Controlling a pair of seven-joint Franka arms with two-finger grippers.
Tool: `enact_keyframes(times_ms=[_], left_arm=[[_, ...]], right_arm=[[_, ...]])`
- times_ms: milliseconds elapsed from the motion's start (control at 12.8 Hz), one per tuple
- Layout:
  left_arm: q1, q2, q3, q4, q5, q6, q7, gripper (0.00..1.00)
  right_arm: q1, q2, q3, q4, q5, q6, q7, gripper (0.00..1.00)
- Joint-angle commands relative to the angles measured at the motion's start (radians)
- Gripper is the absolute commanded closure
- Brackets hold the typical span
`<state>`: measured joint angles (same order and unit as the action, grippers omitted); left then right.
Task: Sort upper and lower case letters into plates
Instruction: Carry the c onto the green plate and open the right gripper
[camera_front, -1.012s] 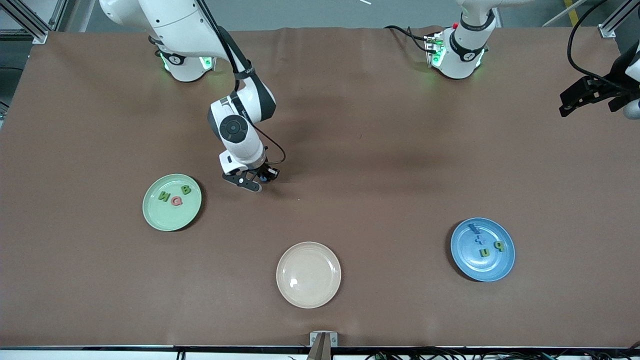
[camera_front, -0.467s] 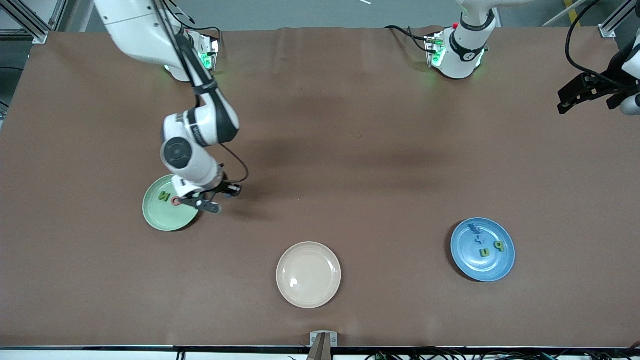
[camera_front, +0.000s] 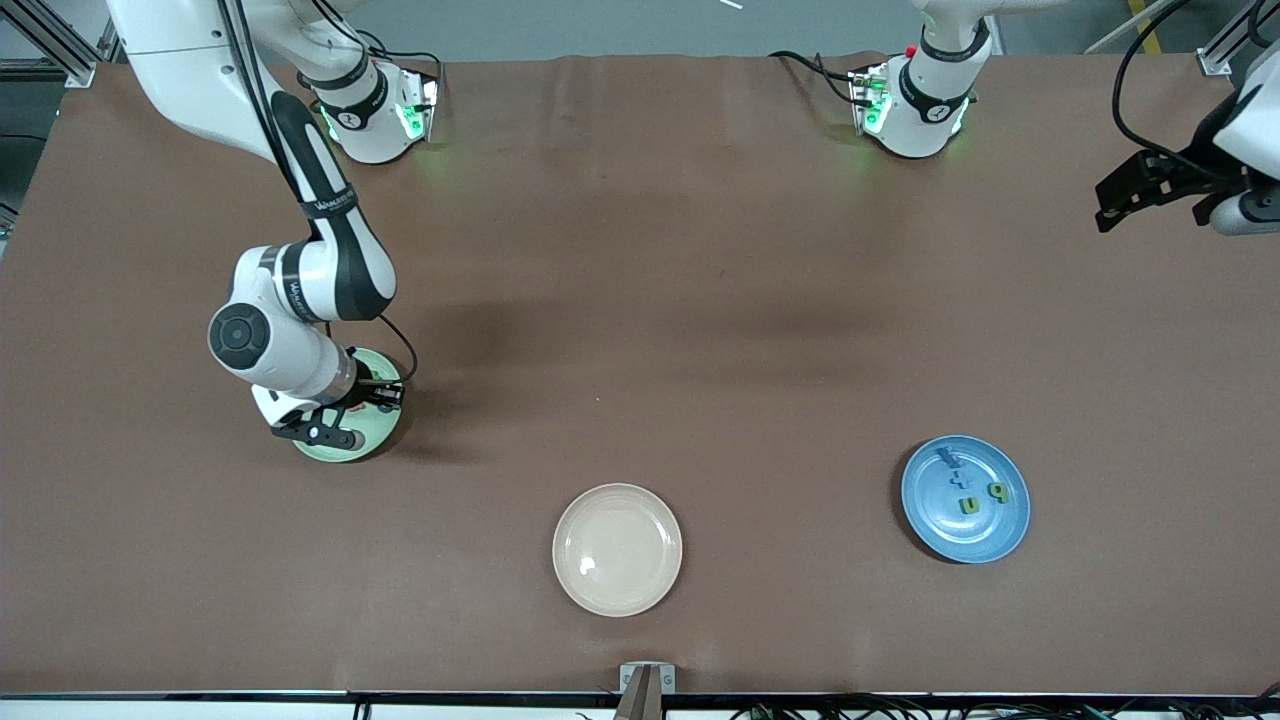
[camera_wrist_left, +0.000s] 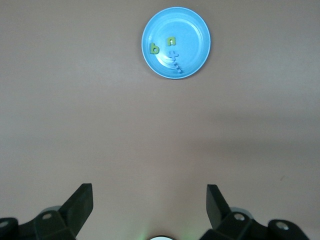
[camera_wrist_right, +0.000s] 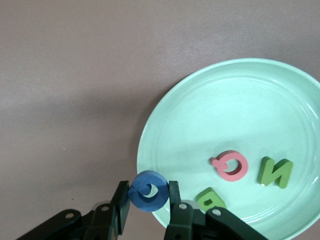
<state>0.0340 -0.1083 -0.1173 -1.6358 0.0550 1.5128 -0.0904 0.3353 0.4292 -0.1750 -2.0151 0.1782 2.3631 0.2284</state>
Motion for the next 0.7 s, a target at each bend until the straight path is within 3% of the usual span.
enact_keyframes(times_ms=[0, 234, 545, 623], left_arm=[[0.003, -0.03, -0.002, -0.041, -0.021, 0.01, 0.024, 0.0], [0.0, -0.031, -0.004, -0.041, -0.035, -0.008, 0.031, 0.0], [0.004, -0.031, -0.019, -0.039, -0.066, -0.008, 0.031, 0.0], [0.004, -0.03, -0.019, -0.039, -0.066, -0.008, 0.031, 0.0]], right_arm=[[-0.019, 0.005, 0.017, -0.007, -0.005, 0.005, -0.011, 0.99], [-0.056, 0.032, 0.017, 0.012, -0.055, 0.007, -0.011, 0.98], [-0.067, 0.075, 0.019, 0.041, -0.057, 0.019, -0.003, 0.93], [-0.068, 0.078, 0.019, 0.045, -0.051, 0.018, -0.001, 0.83]])
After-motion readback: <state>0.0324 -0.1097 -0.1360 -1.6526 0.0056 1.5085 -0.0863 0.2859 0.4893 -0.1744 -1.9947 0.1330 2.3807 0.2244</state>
